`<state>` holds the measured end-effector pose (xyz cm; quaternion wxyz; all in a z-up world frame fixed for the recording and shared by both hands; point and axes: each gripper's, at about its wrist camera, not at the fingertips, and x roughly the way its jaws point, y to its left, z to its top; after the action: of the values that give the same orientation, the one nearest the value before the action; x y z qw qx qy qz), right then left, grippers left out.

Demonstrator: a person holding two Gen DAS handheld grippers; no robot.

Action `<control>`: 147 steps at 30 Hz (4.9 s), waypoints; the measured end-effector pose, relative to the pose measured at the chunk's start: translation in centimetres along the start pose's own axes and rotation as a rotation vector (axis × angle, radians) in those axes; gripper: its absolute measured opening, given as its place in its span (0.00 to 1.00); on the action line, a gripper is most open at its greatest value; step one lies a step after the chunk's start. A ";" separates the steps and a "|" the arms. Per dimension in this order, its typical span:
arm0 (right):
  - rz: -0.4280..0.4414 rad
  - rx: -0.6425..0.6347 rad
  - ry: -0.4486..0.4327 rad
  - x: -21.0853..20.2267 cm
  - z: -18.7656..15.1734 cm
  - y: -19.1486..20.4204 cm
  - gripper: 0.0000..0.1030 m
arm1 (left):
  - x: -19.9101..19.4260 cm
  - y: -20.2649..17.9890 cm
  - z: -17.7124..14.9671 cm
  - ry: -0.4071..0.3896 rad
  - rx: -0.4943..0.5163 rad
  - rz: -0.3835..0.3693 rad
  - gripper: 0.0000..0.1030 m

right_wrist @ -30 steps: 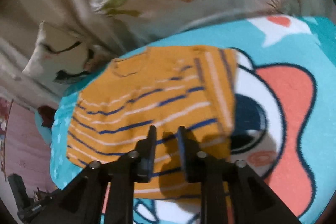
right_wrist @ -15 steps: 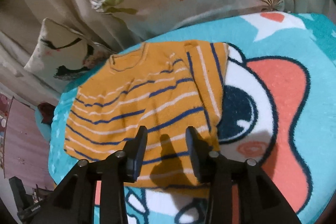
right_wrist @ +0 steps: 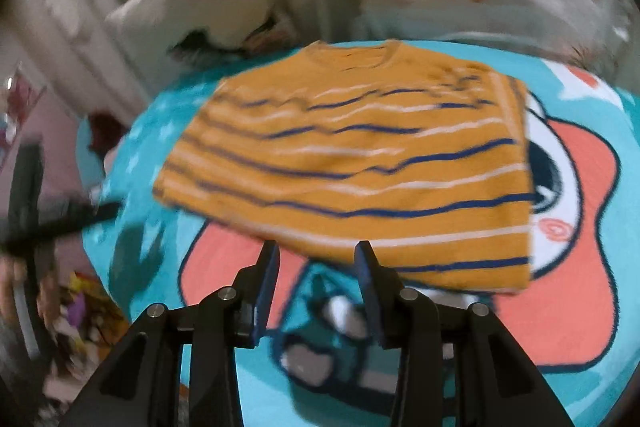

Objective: Fold small clothes

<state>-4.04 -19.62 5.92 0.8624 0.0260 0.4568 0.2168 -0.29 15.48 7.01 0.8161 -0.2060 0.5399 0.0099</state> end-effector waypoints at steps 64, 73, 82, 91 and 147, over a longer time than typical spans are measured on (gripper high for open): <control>-0.609 -0.953 -0.093 20.7 -0.7 27.6 0.09 | 15.2 -5.5 17.4 0.309 0.329 -0.267 0.28; -0.434 -0.683 -0.163 12.9 3.2 24.2 0.08 | 11.9 -6.5 16.6 0.217 0.223 -0.265 0.10; -0.360 -0.509 -0.238 4.2 3.7 13.7 0.07 | 7.8 -19.8 14.0 0.136 0.286 -0.371 0.10; -0.445 -0.257 -0.187 -1.6 -0.2 -0.3 0.07 | 15.2 -37.2 5.7 0.252 0.471 -0.321 0.13; -0.062 0.334 -0.057 -0.1 10.8 -20.8 0.51 | 6.9 -22.6 -7.0 0.093 0.194 0.016 0.64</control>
<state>11.83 -36.82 7.26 0.8649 0.1608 0.4625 0.1102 1.86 -9.05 5.90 0.8061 -0.1219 0.5773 -0.0453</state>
